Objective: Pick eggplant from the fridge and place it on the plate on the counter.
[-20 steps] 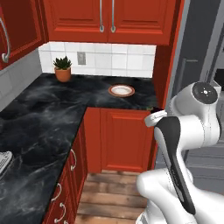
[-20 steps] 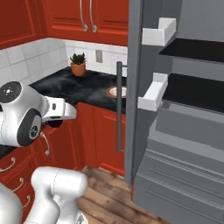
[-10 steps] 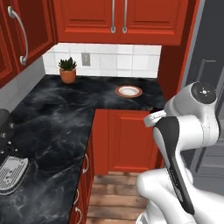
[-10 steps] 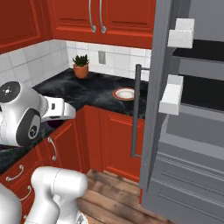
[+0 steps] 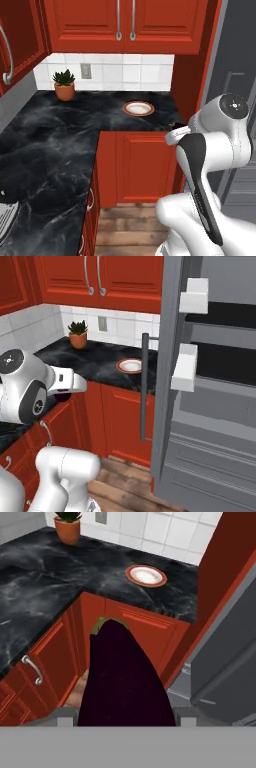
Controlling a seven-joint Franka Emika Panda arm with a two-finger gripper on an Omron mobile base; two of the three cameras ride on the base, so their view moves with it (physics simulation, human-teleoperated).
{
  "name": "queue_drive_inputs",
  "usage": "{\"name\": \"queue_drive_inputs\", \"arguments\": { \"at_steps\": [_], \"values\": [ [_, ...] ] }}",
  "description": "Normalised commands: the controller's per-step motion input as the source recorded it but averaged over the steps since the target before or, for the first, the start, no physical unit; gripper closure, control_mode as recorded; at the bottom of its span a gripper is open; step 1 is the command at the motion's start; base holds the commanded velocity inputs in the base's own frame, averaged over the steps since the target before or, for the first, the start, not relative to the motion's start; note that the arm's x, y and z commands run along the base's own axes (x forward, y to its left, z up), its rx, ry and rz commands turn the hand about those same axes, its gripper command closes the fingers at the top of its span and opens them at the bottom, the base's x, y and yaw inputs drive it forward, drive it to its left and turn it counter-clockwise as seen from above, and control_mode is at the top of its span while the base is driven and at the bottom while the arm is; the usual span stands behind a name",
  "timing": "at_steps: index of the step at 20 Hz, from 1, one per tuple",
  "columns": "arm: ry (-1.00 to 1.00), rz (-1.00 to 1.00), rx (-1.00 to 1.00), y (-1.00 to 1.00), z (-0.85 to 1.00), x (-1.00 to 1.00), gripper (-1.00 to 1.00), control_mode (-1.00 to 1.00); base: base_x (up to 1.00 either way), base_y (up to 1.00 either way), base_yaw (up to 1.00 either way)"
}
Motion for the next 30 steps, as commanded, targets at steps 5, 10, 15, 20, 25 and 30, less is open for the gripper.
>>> {"name": "queue_drive_inputs", "arguments": {
  "at_steps": [5,10,15,20,25,30],
  "values": [
    [0.0,0.0,0.0,0.0,0.0,0.0,1.0,1.0,0.55,0.15,-0.13],
    [0.0,0.0,0.0,0.0,0.0,0.0,1.0,1.0,0.54,0.28,-0.12],
    [0.0,0.0,0.0,0.0,0.0,0.0,1.0,1.0,0.51,0.32,-0.11],
    [0.0,0.0,0.0,0.0,0.0,0.0,1.0,1.0,0.46,0.24,-0.1],
    [0.0,0.0,0.0,0.0,0.0,0.0,1.0,1.0,0.46,0.16,-0.11],
    [0.0,0.0,0.0,0.0,0.0,0.0,1.0,1.0,0.52,0.17,-0.1]
  ]
}}
